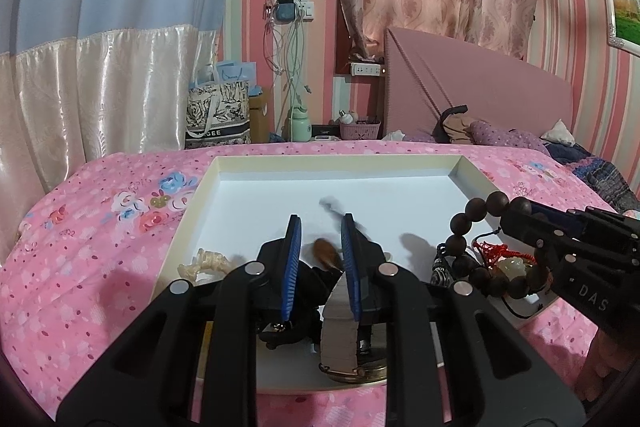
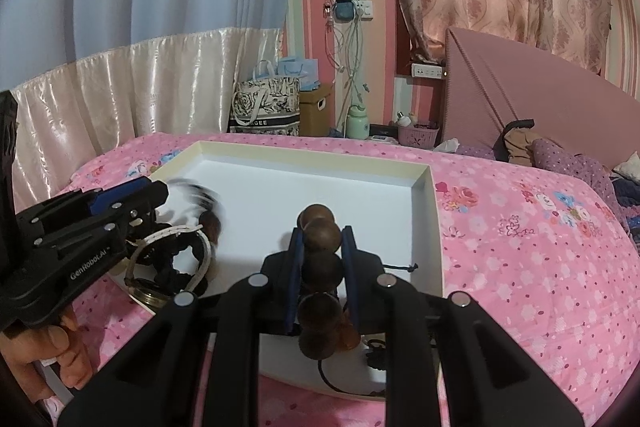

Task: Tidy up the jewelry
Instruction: 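Hold the necklace over the tray with left while right holds the bead bracelet, then lower both items into the tray and open both grippers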

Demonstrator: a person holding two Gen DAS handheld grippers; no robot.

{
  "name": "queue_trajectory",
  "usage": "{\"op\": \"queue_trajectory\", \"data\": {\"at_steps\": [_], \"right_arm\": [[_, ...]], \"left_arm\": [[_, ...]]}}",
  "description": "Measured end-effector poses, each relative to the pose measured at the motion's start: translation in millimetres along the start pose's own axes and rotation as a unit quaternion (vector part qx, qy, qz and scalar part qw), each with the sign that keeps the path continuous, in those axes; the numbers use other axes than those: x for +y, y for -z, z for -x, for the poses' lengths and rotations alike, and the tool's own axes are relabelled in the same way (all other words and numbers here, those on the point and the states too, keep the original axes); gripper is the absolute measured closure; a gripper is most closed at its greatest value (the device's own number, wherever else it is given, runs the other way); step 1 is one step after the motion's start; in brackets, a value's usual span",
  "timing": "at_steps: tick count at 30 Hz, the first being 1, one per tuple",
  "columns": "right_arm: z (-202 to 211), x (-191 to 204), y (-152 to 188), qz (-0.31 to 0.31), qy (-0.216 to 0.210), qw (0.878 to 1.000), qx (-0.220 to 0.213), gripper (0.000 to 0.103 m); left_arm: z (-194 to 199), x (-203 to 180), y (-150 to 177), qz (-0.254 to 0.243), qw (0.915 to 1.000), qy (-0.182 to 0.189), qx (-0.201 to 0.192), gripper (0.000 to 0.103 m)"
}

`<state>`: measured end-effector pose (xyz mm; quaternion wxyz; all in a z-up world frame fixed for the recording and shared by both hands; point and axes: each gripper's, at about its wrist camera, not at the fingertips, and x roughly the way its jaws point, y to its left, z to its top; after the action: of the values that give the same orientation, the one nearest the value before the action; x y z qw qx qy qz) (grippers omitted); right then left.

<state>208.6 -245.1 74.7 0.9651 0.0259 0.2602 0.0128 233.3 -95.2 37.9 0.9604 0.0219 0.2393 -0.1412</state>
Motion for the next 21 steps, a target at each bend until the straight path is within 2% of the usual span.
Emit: {"op": "queue_trajectory", "data": {"at_steps": [15, 17, 18, 19, 21], "right_arm": [[-16, -9, 6, -0.012, 0.016, 0.999, 0.034, 0.080], [-18, -10, 7, -0.014, 0.020, 0.999, 0.041, 0.073], [-18, -11, 7, -0.016, 0.020, 0.999, 0.041, 0.064], [-17, -12, 7, -0.017, 0.021, 0.999, 0.039, 0.059], [-18, -12, 8, -0.017, 0.024, 0.999, 0.040, 0.057]], "left_arm": [[-3, -3, 1, 0.001, 0.9999, -0.006, 0.010, 0.084], [-3, -2, 1, 0.001, 0.9999, -0.007, 0.009, 0.082], [-3, -2, 1, 0.000, 0.9999, -0.008, 0.008, 0.076], [-2, -2, 1, 0.000, 0.9999, -0.010, 0.007, 0.073], [-1, -2, 2, 0.001, 0.9999, -0.012, 0.003, 0.064]]}}
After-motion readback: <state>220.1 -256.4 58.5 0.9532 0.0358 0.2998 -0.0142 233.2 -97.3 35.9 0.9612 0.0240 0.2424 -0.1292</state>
